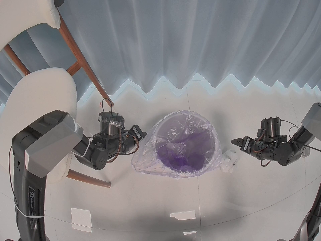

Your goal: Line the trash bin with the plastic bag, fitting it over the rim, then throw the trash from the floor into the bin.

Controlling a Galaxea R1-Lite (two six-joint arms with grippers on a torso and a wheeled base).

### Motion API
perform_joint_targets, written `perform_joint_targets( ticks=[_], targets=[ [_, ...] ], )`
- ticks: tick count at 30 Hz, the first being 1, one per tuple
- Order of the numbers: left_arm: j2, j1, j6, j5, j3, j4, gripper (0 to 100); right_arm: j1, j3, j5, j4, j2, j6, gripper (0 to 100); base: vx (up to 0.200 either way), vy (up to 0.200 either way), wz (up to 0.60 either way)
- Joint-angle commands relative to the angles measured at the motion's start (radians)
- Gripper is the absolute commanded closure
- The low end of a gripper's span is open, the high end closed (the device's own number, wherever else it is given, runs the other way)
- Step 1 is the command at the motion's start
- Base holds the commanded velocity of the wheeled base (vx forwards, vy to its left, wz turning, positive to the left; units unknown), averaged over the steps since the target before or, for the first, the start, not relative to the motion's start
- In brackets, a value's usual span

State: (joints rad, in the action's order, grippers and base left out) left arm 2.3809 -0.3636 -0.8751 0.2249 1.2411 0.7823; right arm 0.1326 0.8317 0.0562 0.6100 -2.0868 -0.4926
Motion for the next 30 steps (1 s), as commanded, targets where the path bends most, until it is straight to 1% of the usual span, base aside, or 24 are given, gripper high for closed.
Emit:
perform_joint_targets(
  ticks=[1,6,7,10,13,15,19,22,23,24,26,27,28,29,30],
  targets=[
    [0.035,0.0,0.002,-0.016,0.021,-0.002,100,0.001,0.001,-0.001,0.001,0.002,0.0,0,0.0,0.0,0.0],
    [0.067,0.0,0.008,-0.025,0.041,-0.002,100,0.001,0.001,-0.001,0.001,0.004,0.0,0,0.0,0.0,0.0],
    [0.087,0.0,0.008,-0.05,0.07,-0.012,100,0.001,-0.002,-0.001,0.001,0.005,0.0,0,0.0,0.0,0.0],
    [0.121,0.0,0.01,-0.085,0.109,-0.015,100,0.001,-0.002,-0.002,0.001,0.005,0.0,0,0.0,0.0,0.0],
    [0.159,0.0,0.044,-0.111,0.141,-0.021,100,-0.001,-0.002,-0.002,0.002,0.005,0.0,0,0.0,0.0,0.0],
    [0.19,0.002,0.091,-0.139,0.161,-0.029,100,0.001,-0.003,-0.004,0.007,0.005,0.002,0,0.0,0.0,0.0],
    [0.185,0.012,0.093,-0.15,0.163,-0.029,100,0.001,-0.008,-0.004,0.017,0.005,0.002,0,0.0,0.0,0.0],
    [0.123,0.026,0.093,-0.153,0.121,-0.025,100,0.001,-0.006,-0.004,0.019,0.004,0.002,0,0.0,0.0,0.0],
    [0.063,0.028,0.093,-0.151,0.051,-0.014,100,0.001,-0.005,-0.004,0.02,0.004,0.0,0,0.0,0.0,0.0],
    [0.041,0.028,0.093,-0.15,0.029,-0.012,100,0.001,-0.006,-0.004,0.02,0.004,0.0,0,0.0,0.0,0.0],
    [-0.081,0.017,0.096,-0.137,-0.109,0.011,100,0.001,-0.008,-0.004,0.02,0.004,-0.001,0,0.0,0.0,0.0],
    [-0.101,0.015,0.096,-0.136,-0.13,0.015,100,0.001,-0.009,-0.004,0.02,0.004,-0.001,0,0.0,0.0,0.0],
    [-0.152,0.006,0.094,-0.134,-0.19,0.037,100,0.001,-0.011,-0.004,0.02,0.002,-0.004,0,0.0,0.0,0.0],
    [-0.175,0.0,0.096,-0.134,-0.219,0.057,100,0.001,-0.011,-0.004,0.02,0.002,-0.008,0,0.0,0.0,0.0],
    [-0.175,0.0,0.096,-0.134,-0.219,0.057,100,0.001,-0.011,-0.004,0.02,0.002,-0.008,0,0.0,0.0,0.0]
  ],
)
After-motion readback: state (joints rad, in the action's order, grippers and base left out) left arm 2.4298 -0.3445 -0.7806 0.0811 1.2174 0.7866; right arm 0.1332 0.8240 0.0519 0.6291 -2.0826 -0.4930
